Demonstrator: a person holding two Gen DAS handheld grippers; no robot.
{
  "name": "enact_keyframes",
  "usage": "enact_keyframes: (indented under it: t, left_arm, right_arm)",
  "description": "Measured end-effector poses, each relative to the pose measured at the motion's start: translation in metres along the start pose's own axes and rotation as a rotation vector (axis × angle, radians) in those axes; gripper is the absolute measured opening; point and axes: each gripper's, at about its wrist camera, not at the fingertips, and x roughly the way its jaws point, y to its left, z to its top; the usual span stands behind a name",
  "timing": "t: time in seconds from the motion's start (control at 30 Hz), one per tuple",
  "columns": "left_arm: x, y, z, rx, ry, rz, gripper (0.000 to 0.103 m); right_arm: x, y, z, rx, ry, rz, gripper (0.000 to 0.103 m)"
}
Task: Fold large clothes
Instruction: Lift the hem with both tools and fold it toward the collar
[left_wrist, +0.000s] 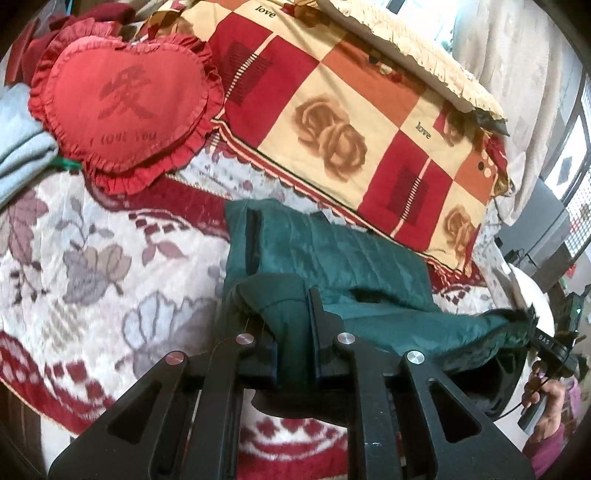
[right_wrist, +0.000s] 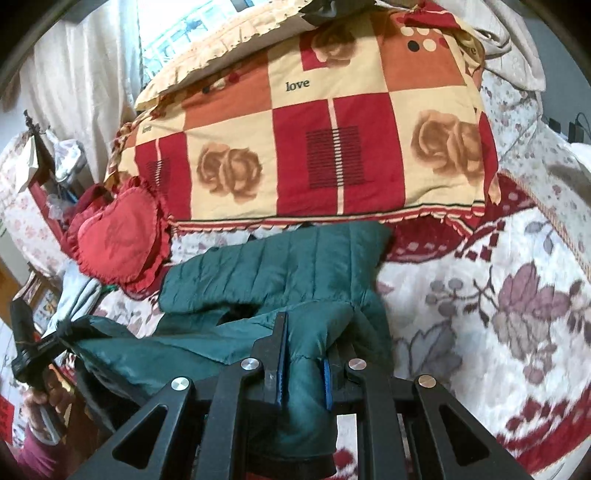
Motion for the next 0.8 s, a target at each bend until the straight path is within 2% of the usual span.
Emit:
enact_keyframes:
  t: [0.37, 0.8]
  left_arm:
    - [0.040, -0.015, 0.043, 0.036, -0.019, 0.082, 0.012]
    - [0.114, -0.004, 0.097, -0.013, 0.016, 0.162, 0.012]
  right_arm:
    - [0.050, -0.009, 0.047, 0.014, 0.019, -0.072, 0.013]
    - [0.121, -0.015, 0.098, 0.013, 0.054, -0.166, 0.013]
